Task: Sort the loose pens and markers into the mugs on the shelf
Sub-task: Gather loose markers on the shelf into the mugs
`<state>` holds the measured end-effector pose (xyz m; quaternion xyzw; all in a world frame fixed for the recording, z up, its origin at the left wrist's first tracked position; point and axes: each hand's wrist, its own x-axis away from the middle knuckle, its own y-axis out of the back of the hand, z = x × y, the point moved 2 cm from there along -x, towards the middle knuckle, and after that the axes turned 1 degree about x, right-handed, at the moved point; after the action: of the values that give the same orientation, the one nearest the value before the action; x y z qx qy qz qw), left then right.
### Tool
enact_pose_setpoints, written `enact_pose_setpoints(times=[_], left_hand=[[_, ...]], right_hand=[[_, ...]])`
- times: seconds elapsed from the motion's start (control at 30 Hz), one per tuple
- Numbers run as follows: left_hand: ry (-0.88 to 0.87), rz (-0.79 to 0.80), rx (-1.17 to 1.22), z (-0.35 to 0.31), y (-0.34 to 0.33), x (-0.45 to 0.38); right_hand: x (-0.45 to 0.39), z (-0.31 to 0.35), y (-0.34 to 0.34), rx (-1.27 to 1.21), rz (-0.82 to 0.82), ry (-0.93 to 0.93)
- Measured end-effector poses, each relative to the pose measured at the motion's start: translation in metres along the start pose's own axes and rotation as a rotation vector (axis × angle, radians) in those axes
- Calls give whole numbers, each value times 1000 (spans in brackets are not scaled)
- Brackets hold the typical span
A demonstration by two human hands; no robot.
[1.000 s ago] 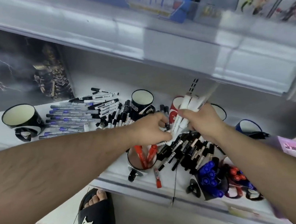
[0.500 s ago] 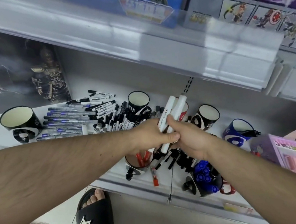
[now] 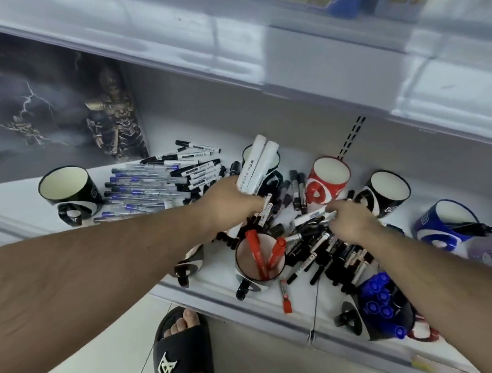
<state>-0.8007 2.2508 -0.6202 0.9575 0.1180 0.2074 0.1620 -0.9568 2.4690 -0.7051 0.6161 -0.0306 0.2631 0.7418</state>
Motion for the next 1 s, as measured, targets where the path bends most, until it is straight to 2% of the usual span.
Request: enact_pose_setpoints(times=[0.07, 0.2, 0.3, 0.57, 0.63, 0.73, 0.77, 0.8, 0.83, 0.9, 1.0], left_hand=[[26, -12, 72, 5, 1, -3], [64, -9, 159, 10, 0, -11], [104, -23, 147, 19, 0, -16], [81, -19, 61, 17, -4, -17], [75, 15, 19, 11, -8, -13], [62, 34, 9, 5, -10, -9], [57, 37, 7, 3, -11, -7], [49, 39, 6, 2, -11, -6], [37, 47, 7, 0, -11, -4], [11, 94, 31, -3, -13, 2], [-24, 246, 99, -9, -20, 17]], right_hand=[[-18, -4, -19, 236, 18, 94], [-40, 20, -48, 394, 38, 321], [-46, 30, -71, 408, 96, 397], [-35, 27, -55, 455, -105, 535], [-22, 32, -34, 337, -308, 574], [17, 46, 22, 32, -750, 619], [35, 51, 42, -83, -830, 604], [54, 55, 60, -234, -831, 541], [71, 58, 75, -419, -765, 439], [96, 63, 90, -752, -557, 297], [114, 69, 86, -975, -363, 223]])
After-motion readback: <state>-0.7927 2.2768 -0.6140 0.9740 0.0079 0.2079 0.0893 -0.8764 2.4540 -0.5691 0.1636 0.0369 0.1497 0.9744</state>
